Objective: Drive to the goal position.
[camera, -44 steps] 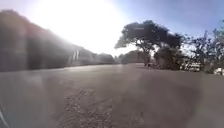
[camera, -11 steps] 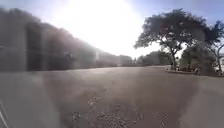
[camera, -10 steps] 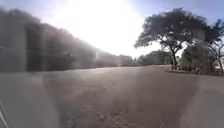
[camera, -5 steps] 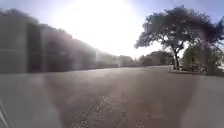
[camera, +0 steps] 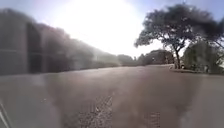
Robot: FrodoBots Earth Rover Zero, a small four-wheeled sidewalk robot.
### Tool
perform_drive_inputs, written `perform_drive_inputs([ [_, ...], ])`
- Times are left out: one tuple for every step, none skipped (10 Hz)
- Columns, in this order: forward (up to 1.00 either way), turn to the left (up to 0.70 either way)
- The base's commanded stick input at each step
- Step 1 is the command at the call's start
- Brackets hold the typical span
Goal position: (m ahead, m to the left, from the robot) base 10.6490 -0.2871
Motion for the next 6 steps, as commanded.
perform_drive_inputs([
  [1.0,0.0],
  [1.0,0.0],
  [1.0,0.0],
  [1.0,0.0],
  [1.0,0.0],
  [1.0,0.0],
])
